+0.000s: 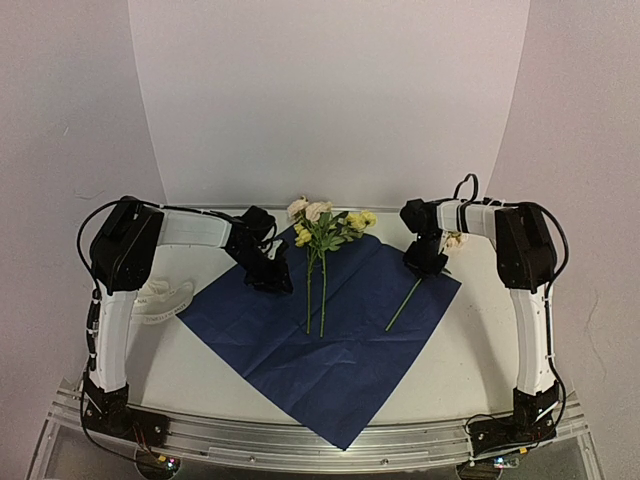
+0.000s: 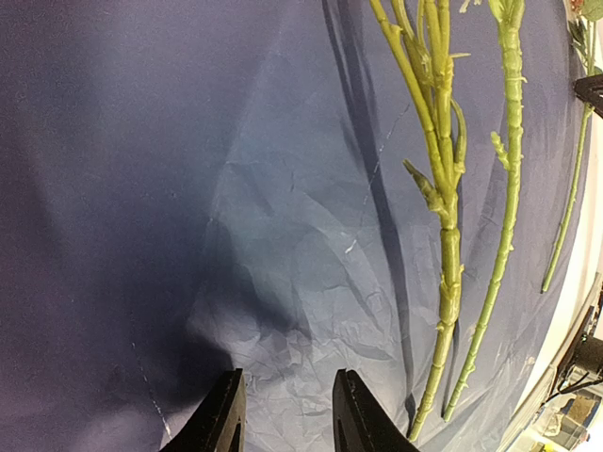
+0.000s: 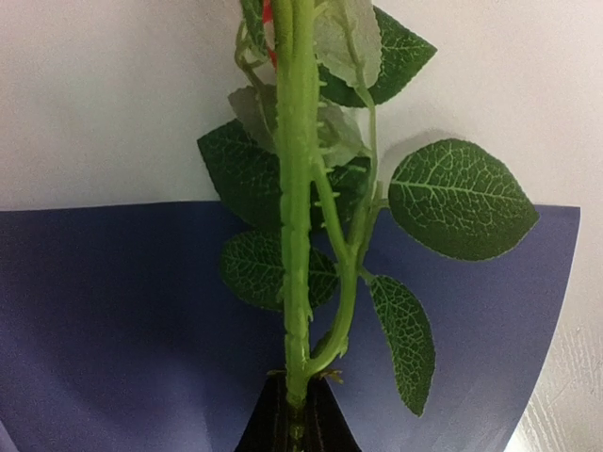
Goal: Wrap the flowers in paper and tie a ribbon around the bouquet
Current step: Pick up the fake flower from the corner of the board.
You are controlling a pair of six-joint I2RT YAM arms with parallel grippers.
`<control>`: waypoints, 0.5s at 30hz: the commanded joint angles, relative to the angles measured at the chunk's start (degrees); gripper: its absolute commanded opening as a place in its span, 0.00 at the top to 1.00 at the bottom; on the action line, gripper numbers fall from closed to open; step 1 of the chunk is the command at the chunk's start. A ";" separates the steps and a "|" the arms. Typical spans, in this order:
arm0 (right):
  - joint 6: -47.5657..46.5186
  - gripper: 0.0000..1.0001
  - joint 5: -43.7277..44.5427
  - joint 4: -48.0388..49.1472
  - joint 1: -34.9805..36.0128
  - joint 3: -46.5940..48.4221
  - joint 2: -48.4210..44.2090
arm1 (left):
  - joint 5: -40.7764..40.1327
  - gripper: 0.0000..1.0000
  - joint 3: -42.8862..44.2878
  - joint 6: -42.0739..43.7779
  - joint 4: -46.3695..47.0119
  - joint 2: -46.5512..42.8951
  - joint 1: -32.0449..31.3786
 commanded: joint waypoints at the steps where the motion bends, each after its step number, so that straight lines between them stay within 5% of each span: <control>1: -5.73 1.00 2.79 -0.02 0.85 3.12 -4.16 | 0.01 0.67 1.67 0.84 -0.80 -0.95 0.39; 15: -18.32 1.00 -15.51 7.44 11.87 17.21 -0.52 | 0.31 0.66 1.59 0.41 -0.41 -0.83 0.46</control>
